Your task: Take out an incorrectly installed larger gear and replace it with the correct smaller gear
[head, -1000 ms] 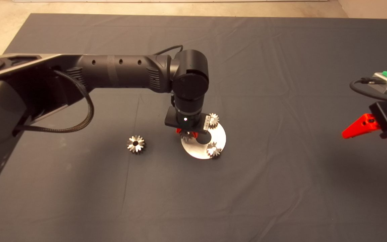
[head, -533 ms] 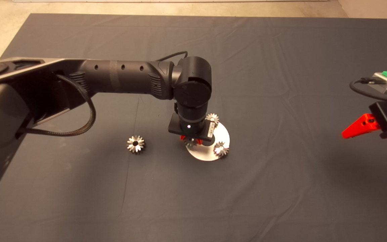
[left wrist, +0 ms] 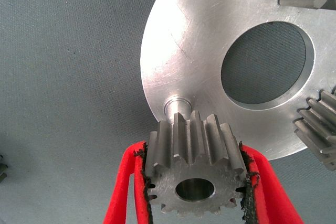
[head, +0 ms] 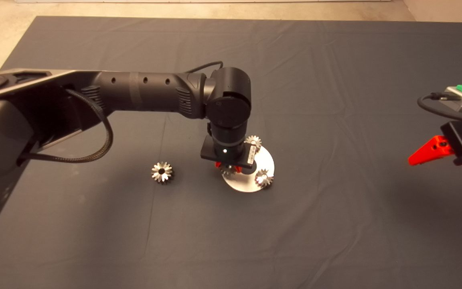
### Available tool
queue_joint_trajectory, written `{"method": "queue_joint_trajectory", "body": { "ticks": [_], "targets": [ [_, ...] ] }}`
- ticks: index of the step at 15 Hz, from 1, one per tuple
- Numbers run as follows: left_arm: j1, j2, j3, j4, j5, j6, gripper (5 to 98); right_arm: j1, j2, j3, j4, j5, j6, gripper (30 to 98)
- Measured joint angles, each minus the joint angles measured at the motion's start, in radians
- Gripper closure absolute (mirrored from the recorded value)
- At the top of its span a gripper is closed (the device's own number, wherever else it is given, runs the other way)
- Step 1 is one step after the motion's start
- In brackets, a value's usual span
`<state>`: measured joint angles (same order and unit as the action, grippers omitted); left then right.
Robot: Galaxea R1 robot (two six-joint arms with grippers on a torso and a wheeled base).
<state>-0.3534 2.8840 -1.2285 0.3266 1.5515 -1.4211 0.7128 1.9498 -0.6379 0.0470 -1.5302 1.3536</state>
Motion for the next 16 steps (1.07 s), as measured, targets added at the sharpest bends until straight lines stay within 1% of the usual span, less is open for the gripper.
{"method": "queue_joint_trajectory", "body": {
  "ticks": [4,5,6,7,9,16],
  "targets": [
    [-0.002,0.000,0.000,-0.002,-0.001,0.000,77.8,0.000,0.000,0.000,0.000,0.000,0.000,47.2],
    [-0.004,0.000,-0.002,-0.005,-0.006,0.000,77.8,0.000,0.000,0.000,0.000,0.000,0.000,47.2],
    [-0.009,0.000,-0.003,-0.004,-0.018,0.000,77.9,0.000,0.000,0.000,0.000,0.000,0.000,47.2],
    [-0.016,0.000,-0.003,-0.006,-0.024,0.000,77.9,0.000,0.000,0.000,0.000,0.000,0.000,47.2],
    [-0.029,0.000,-0.003,-0.006,-0.026,-0.001,77.5,0.000,0.000,0.000,0.000,0.000,0.000,47.2],
    [-0.030,0.001,-0.002,-0.007,-0.026,-0.006,76.7,0.000,0.000,0.000,0.000,0.000,0.000,47.2]
  ]
}}
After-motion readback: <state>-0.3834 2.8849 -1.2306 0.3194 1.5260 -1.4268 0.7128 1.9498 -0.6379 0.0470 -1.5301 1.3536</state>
